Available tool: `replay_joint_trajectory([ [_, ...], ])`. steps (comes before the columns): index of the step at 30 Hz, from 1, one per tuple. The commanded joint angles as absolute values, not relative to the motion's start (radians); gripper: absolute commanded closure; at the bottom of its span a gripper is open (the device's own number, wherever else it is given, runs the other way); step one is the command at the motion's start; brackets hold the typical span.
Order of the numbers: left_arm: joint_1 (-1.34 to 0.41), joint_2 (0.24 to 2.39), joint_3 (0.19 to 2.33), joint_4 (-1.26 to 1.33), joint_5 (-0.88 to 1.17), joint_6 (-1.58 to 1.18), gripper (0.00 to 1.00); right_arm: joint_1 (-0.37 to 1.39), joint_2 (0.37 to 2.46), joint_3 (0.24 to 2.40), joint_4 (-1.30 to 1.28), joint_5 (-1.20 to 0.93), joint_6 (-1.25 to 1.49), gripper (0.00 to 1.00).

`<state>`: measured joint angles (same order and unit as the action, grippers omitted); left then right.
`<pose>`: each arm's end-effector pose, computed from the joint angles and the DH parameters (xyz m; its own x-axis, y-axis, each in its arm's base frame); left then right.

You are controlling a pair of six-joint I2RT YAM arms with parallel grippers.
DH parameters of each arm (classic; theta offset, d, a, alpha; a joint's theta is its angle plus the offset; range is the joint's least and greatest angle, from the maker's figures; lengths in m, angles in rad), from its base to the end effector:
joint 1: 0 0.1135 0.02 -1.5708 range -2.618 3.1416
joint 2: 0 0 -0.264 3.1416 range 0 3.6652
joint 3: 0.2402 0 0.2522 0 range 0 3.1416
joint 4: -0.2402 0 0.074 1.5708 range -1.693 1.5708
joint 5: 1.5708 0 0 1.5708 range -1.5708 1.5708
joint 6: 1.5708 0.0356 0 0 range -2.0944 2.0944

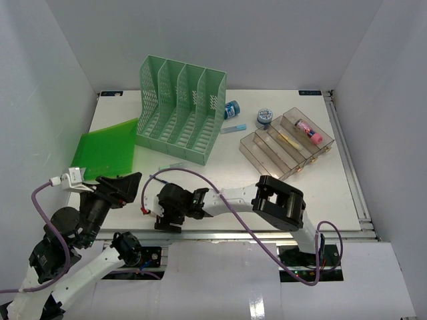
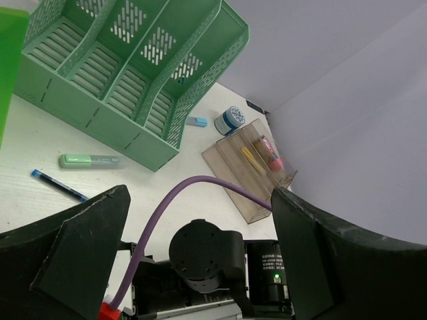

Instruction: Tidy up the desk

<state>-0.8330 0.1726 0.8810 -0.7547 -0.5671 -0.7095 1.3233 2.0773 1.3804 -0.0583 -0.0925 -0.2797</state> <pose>0.0214 0.0049 0.3590 -0.1951 -0.6023 -0.7741 0.1794 0.7540 -0.6319 0.1081 0.4411 0.1581 0.1097 -0.6881 -0.7173 -0.9901 -0.0117 -0.1402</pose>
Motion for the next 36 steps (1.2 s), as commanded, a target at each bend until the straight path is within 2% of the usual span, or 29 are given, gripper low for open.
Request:
replay_joint_trajectory([
  [1,-0.830,0.157,0.888,-0.807,-0.571,-0.730,0.02,1.299,2.106,1.377,-0.052,-0.044,-0.278,0.40],
  [4,-0.830,0.141,0.875,-0.827,-0.572,-0.749,0.02,1.278,2.090,1.339,-0.074,-0.046,-0.288,0.65],
  [10,-0.830,0.098,0.825,-0.826,-0.563,-0.781,0.02,1.216,2.007,1.233,-0.085,-0.033,-0.310,0.91],
  [13,-0.830,0.102,0.813,-0.821,-0.553,-0.789,0.02,1.149,1.932,1.200,-0.135,-0.068,-0.341,0.92],
  [16,-0.830,0.127,0.797,-0.807,-0.537,-0.793,0.02,1.055,1.849,1.195,-0.240,-0.189,-0.417,0.92],
  [21,-0.830,0.199,0.754,-0.754,-0.501,-0.795,0.02,0.858,1.603,1.165,-0.407,-0.353,-0.535,0.92],
  [27,-0.830,0.290,0.678,-0.659,-0.451,-0.789,0.02,0.536,1.335,1.081,-0.431,-0.283,-0.568,0.92],
  [31,-0.830,0.332,0.634,-0.599,-0.415,-0.778,0.02,0.226,1.322,1.091,-0.426,-0.225,-0.579,0.92],
  [36,-0.830,0.349,0.606,-0.564,-0.383,-0.778,0.02,0.018,1.434,1.175,-0.421,-0.192,-0.639,0.92],
])
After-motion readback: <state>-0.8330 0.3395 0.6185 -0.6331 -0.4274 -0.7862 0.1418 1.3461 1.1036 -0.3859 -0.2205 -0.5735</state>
